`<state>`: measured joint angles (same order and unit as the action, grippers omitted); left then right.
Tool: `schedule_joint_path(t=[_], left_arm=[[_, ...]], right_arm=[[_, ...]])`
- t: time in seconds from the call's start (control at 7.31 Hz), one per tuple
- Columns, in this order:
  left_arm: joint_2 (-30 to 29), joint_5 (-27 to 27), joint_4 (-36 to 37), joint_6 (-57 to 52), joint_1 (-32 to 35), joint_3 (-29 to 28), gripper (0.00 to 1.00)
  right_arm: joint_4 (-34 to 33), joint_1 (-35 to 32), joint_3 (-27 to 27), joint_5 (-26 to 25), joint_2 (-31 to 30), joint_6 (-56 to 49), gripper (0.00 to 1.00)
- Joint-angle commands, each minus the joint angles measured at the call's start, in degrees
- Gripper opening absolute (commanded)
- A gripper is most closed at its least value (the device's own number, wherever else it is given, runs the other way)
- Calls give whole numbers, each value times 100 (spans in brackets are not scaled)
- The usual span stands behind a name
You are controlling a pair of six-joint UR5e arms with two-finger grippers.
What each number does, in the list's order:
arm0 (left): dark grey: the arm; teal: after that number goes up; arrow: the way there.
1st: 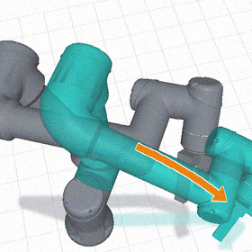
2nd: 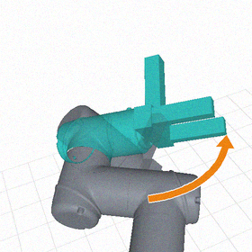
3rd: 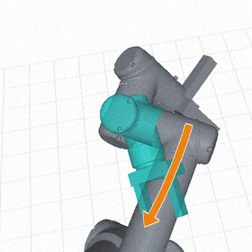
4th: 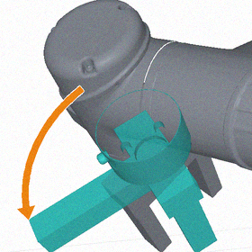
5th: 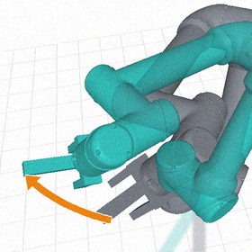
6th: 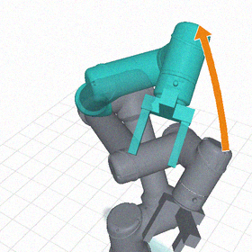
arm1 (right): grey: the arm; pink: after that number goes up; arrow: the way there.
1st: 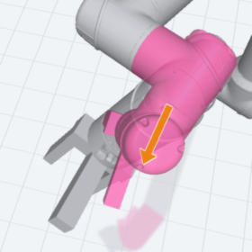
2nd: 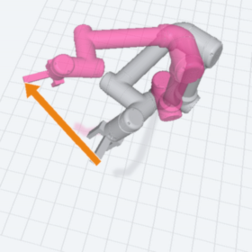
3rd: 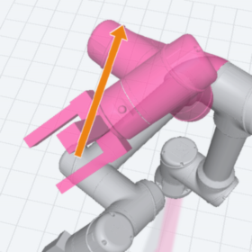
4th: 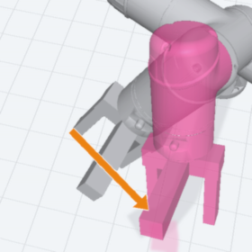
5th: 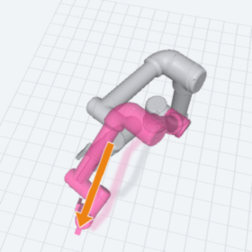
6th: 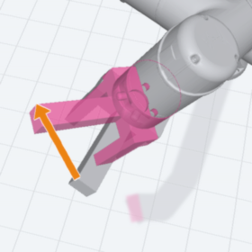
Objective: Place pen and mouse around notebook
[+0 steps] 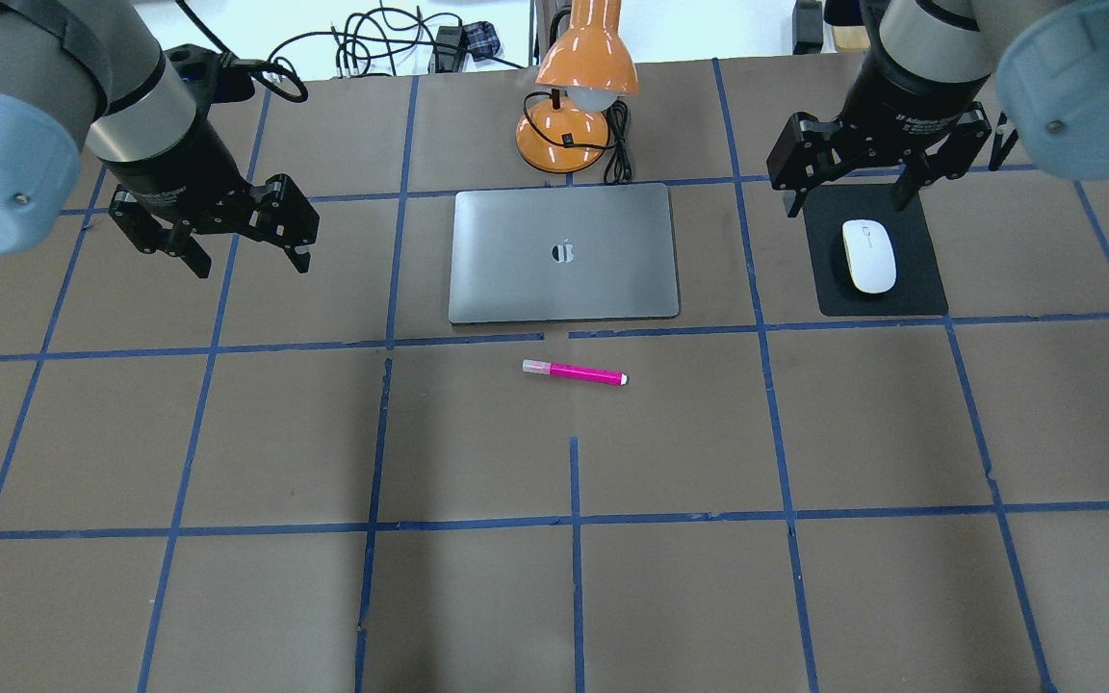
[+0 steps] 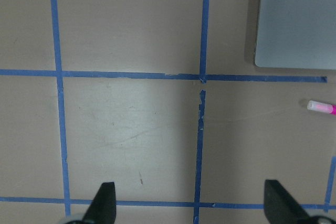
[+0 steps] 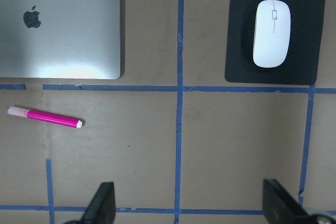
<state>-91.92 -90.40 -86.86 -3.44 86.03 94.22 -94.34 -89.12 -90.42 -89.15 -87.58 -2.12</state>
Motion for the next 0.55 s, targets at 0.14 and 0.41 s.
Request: schedule_joint_path(t=[0.14,0.41], left_arm=[[17,14,2,-16,-16,96,100],[17,-4,55,-16,-16,167,100]], right_arm=[[21,0,-2,3,-5,28,100],[13,0,7,11,-5,28,100]])
